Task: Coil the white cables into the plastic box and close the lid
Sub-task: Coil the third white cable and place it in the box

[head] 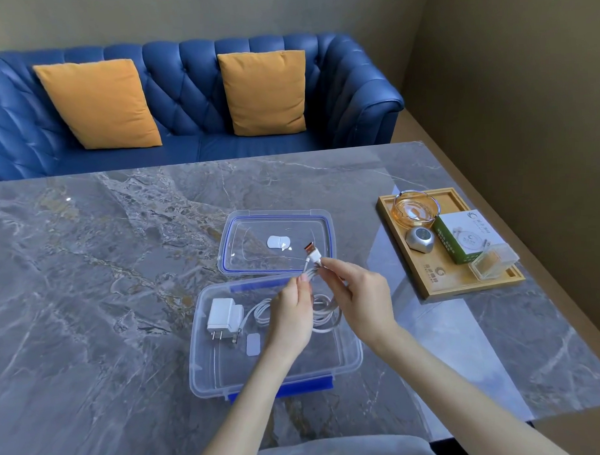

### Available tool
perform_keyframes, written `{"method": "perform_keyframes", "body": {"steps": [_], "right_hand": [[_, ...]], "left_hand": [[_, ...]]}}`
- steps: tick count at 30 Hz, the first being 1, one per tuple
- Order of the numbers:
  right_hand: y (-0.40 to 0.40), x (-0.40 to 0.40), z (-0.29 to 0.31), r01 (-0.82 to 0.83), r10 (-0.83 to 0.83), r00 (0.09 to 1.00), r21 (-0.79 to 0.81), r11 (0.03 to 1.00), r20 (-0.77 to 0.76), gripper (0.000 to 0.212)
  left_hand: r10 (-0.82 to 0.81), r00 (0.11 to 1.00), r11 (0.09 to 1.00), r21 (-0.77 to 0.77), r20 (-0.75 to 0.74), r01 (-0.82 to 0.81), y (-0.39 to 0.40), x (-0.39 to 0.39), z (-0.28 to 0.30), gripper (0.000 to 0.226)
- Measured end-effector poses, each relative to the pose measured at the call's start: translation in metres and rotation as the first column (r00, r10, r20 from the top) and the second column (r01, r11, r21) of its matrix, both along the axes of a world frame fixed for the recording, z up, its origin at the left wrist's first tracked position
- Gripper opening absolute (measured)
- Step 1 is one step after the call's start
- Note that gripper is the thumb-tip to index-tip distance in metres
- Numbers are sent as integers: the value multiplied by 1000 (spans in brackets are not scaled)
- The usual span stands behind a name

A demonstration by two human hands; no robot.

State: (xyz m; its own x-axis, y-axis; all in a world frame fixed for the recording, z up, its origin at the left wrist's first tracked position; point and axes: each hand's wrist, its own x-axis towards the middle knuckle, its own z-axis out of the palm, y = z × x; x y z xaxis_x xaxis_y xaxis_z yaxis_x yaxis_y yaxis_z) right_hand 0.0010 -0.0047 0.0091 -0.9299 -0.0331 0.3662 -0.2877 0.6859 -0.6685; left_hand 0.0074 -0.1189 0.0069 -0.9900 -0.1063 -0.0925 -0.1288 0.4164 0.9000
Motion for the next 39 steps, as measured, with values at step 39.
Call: {"method": "perform_keyframes", "body": {"steps": [39], "right_hand": [[39,-10,19,-250,464,710,-426,869,530,20]], "left_hand": [[-256,944,819,565,208,98,-15,3,5,40]]}}
